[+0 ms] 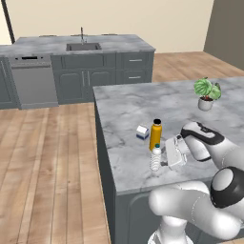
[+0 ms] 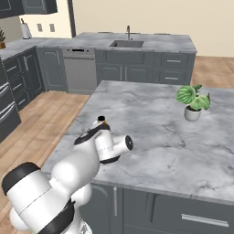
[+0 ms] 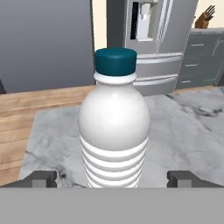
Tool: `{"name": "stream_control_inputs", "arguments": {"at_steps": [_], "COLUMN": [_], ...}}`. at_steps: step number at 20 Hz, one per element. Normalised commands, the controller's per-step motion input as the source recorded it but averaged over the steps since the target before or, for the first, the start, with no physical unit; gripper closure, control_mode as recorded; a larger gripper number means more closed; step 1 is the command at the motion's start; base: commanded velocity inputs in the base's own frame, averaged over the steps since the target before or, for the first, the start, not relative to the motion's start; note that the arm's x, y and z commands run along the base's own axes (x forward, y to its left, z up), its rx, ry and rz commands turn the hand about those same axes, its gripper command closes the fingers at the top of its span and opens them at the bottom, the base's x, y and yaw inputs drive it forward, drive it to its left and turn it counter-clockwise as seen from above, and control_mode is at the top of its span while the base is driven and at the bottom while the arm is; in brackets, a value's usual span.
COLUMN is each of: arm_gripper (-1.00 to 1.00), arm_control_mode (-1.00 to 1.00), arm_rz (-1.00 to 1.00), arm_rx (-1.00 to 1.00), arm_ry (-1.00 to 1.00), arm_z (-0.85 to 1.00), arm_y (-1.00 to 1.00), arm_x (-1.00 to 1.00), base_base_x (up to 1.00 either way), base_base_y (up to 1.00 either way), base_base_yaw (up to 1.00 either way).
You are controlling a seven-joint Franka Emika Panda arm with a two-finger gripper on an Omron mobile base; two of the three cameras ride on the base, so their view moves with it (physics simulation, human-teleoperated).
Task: Pick the water bottle, milk, bottled water from the counter and place them in the open cabinet.
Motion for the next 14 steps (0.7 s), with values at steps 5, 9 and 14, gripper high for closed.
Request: {"name": "stream_control_inputs", "arguments": {"at_steps": [5, 9, 14], "arm_gripper": [-1.00, -1.00, -1.00], "arm_control_mode": [-1.00, -1.00, -1.00], "arm_rz": [0.05, 0.05, 0.04], "arm_rx": [0.00, 0.00, 0.00], "arm_ry": [-0.03, 0.00, 0.00], "arm_z": [-0.03, -0.07, -0.07], "arm_y": [0.14, 0.22, 0.17], "arm_x": [-0.11, 0.00, 0.00], "base_base_x": [0.00, 0.00, 0.00], "base_base_y": [0.00, 0.00, 0.00], "base_base_yaw": [0.00, 0.00, 0.00]}}
